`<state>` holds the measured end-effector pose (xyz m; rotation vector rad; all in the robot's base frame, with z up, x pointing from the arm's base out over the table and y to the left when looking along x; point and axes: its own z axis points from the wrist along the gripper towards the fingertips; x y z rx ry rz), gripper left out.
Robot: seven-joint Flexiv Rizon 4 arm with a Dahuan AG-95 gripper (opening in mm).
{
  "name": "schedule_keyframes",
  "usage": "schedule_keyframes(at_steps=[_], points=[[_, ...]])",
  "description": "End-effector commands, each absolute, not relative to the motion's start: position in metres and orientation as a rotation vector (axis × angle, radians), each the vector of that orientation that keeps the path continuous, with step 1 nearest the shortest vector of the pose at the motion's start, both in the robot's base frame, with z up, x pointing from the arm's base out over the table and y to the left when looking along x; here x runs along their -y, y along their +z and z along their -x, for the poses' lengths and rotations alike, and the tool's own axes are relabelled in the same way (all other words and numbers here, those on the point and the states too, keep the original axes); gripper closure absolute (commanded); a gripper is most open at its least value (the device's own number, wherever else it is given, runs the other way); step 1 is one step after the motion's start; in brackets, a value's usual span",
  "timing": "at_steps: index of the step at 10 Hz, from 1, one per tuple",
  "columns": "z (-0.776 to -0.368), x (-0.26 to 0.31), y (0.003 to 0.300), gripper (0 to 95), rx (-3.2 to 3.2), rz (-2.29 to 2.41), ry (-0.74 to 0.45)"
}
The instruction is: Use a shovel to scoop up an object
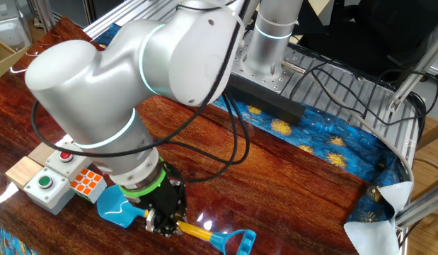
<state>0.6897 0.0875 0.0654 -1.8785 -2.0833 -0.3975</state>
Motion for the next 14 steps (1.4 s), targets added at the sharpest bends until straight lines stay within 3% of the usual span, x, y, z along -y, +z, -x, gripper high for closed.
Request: schedule_keyframes(at_steps=[1,9,14], points=[[-0.691,-0.084,0.063,95.0,2.096,1.870,-0.388],[-0.695,-0.052,0.055,95.0,2.227,1.834,-0.366],[-0.695,-0.046,0.053,95.0,2.308,1.872,-0.282]])
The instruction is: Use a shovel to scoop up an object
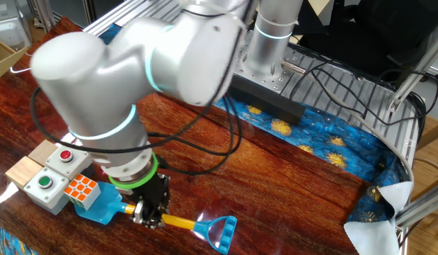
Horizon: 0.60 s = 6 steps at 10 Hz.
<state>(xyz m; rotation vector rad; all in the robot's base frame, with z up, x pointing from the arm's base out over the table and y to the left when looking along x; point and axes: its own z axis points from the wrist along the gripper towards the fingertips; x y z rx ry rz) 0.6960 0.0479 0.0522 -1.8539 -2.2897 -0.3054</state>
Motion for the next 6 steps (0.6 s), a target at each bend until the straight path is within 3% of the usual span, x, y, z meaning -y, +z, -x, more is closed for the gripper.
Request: schedule_keyframes(at_steps=[1,6], points=[[-0.695,-0.047,0.053,95.0,2.303,1.895,-0.290],[-0.682,-0.059,0.054,95.0,2.324,1.944,-0.241]])
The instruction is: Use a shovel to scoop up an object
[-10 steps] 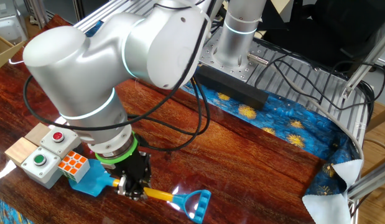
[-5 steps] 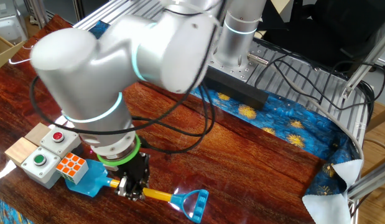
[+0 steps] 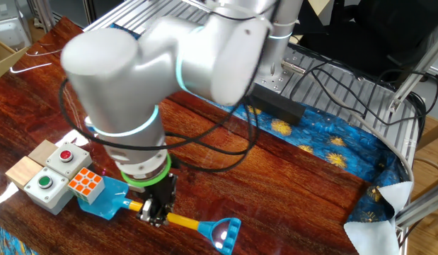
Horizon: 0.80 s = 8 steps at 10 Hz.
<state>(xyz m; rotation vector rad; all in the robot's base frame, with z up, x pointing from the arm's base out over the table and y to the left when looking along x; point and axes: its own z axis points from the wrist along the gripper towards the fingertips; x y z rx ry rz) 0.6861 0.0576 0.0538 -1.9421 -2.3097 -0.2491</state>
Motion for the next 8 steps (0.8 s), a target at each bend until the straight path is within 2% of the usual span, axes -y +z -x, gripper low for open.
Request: schedule_keyframes(at_steps=[1,8], points=[[-0.678,-0.061,0.055,95.0,2.335,1.946,-0.229],[-0.634,-0.060,0.061,95.0,2.377,1.963,-0.141]])
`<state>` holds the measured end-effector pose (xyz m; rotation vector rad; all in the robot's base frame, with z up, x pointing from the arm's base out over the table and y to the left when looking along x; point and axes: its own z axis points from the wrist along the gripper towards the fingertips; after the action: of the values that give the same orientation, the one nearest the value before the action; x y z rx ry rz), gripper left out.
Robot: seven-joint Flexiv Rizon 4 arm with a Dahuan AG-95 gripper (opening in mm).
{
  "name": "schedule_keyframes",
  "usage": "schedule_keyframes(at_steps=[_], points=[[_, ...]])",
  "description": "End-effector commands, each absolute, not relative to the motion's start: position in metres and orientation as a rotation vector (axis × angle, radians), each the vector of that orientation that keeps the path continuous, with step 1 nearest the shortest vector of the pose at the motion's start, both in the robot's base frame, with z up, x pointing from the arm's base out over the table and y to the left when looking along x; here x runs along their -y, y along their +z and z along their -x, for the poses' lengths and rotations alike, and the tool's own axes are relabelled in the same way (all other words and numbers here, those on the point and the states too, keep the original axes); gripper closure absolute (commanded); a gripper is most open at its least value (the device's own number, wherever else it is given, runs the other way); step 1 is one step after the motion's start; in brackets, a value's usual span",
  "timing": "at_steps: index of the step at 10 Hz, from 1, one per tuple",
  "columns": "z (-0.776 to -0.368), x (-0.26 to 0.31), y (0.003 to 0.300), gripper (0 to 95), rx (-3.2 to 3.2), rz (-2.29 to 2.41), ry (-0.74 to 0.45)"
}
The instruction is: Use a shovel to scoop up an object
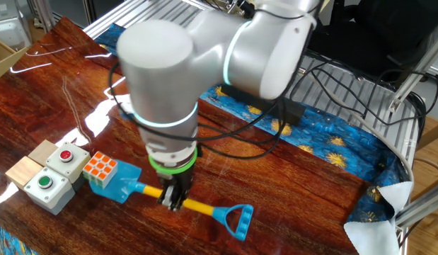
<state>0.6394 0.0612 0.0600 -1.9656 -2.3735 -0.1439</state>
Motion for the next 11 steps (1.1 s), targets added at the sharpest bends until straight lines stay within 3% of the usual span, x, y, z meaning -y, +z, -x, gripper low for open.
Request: schedule_keyframes(at_steps=[1,7,11], points=[[-0.627,-0.059,0.061,95.0,2.375,1.962,-0.139],[-0.579,-0.043,0.058,95.0,2.402,1.970,-0.094],[-0.567,-0.052,0.059,95.0,2.379,1.994,-0.074]])
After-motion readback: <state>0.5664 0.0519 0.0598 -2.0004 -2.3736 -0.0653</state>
